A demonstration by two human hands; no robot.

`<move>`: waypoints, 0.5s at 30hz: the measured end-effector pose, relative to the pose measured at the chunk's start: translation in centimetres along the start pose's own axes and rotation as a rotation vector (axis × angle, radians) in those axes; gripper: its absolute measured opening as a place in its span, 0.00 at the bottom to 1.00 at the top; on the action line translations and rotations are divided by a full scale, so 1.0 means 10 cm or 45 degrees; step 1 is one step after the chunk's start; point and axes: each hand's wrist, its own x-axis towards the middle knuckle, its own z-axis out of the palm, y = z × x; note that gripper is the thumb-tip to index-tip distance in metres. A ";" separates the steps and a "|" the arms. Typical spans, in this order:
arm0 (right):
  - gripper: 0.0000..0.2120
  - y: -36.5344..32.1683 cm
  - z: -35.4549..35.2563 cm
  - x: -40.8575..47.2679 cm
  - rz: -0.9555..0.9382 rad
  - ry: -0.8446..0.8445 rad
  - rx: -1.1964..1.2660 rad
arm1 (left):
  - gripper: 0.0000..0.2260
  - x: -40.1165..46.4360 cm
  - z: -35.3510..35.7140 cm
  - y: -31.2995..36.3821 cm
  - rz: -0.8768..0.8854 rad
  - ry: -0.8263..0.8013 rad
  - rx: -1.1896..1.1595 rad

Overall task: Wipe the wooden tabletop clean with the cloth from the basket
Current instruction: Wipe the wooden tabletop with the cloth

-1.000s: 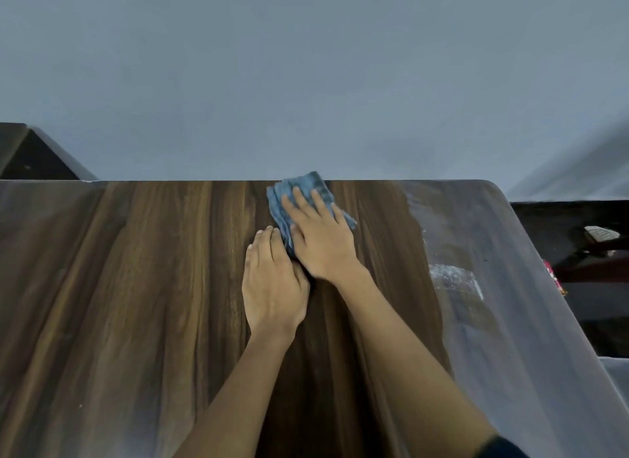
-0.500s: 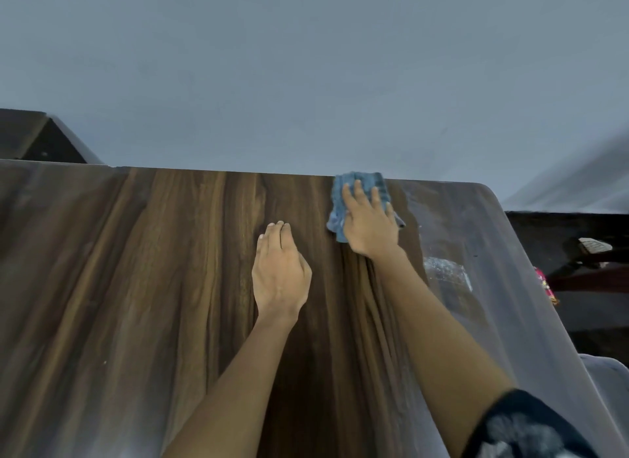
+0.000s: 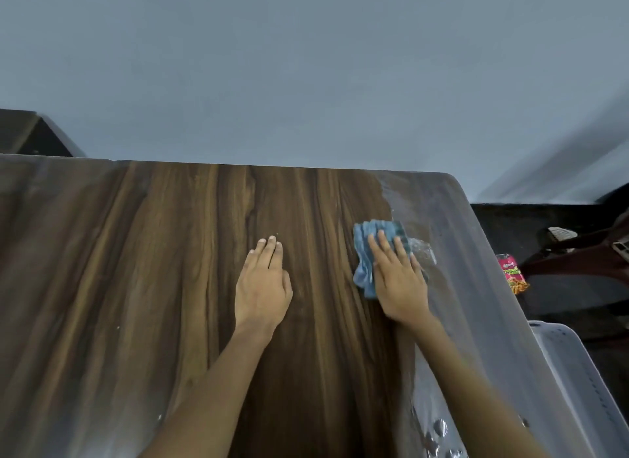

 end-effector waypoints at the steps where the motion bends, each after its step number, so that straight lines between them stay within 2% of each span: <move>1: 0.28 -0.04 -0.02 0.16 0.084 -0.032 -0.027 | 0.20 -0.07 -0.01 -0.01 0.014 -0.014 0.006; 4: 0.30 -0.37 -0.06 0.33 0.151 -0.076 -0.050 | 0.21 -0.29 -0.07 -0.01 0.029 -0.026 0.020; 6: 0.30 -0.58 0.00 0.17 0.043 -0.055 -0.075 | 0.21 -0.40 -0.08 -0.02 0.033 -0.025 0.026; 9: 0.30 -0.74 0.14 -0.38 -0.246 -0.062 -0.116 | 0.20 -0.53 -0.08 -0.05 0.046 -0.036 0.043; 12: 0.33 -0.61 0.26 -1.07 -0.468 -0.090 -0.212 | 0.21 -0.68 -0.08 -0.10 0.072 -0.072 0.089; 15: 0.34 -0.21 0.26 -1.48 -0.451 -0.148 -0.151 | 0.21 -0.87 -0.09 -0.16 0.097 -0.092 0.134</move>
